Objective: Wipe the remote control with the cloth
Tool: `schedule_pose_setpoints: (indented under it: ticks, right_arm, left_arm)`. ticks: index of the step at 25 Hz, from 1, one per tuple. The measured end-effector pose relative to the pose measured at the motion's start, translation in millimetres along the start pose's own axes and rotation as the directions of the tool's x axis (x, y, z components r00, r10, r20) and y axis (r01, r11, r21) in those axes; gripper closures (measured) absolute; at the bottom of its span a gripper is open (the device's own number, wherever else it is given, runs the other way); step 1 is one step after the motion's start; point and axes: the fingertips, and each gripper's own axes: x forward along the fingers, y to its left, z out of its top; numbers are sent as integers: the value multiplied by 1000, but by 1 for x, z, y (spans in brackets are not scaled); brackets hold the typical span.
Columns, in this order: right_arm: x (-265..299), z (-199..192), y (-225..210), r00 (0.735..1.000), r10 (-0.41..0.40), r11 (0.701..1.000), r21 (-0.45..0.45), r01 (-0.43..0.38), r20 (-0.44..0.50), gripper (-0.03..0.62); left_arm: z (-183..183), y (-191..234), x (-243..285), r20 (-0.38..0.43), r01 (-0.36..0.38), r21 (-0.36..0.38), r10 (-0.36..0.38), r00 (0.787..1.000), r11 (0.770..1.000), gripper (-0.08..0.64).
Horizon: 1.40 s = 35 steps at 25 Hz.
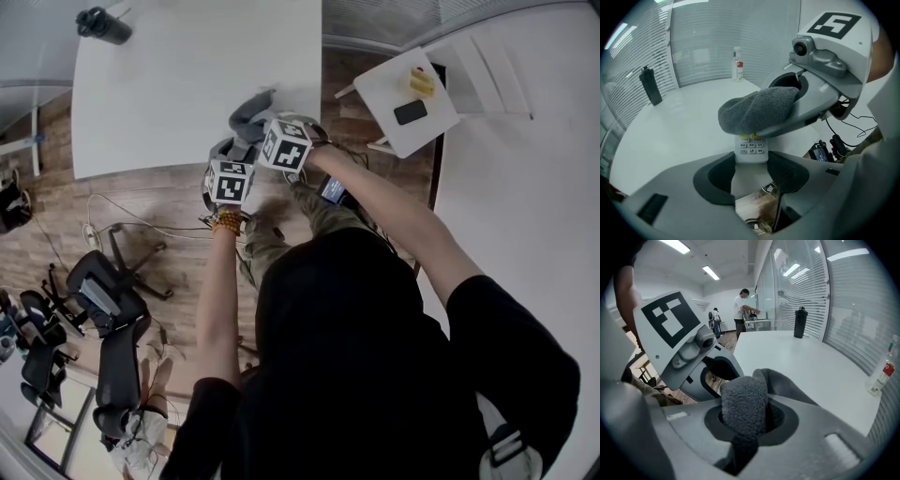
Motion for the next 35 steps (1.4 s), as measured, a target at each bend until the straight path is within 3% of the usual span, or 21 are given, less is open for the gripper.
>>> schedule_pose_setpoints:
  ticks: [4, 7, 11, 19, 24, 28, 35]
  right_arm:
    - [3, 6, 24, 996, 91, 996, 10, -91, 10, 538]
    - [-6, 12, 33, 983, 150, 979, 120, -163, 110, 541]
    - [-52, 32, 13, 968, 24, 983, 173, -69, 249, 538]
    - [-134, 42, -5, 923, -134, 979, 191, 68, 360, 538]
    - [-189, 58, -9, 867, -237, 966, 205, 160, 439, 538]
    - [-242, 88, -18, 779, -359, 933, 217, 287, 515, 538]
    - [-328, 149, -4, 628, -451, 880, 200, 430, 634, 538]
  left_arm:
    - [6, -2, -1, 5, 8, 5, -8, 1000, 1000, 333]
    - [5, -4, -5, 18, 6, 16, -6, 1000, 1000, 333]
    - [8, -2, -12, 74, -16, 32, 14, 997, 999, 330]
    - [47, -14, -74, 287, -85, 112, 50, 957, 990, 330]
    - [88, -21, -133, 444, -169, 115, 101, 890, 979, 330]
    - [122, -23, -178, 527, -213, 172, 93, 845, 962, 330]
    - [179, -28, -279, 699, -321, 137, 138, 702, 937, 331]
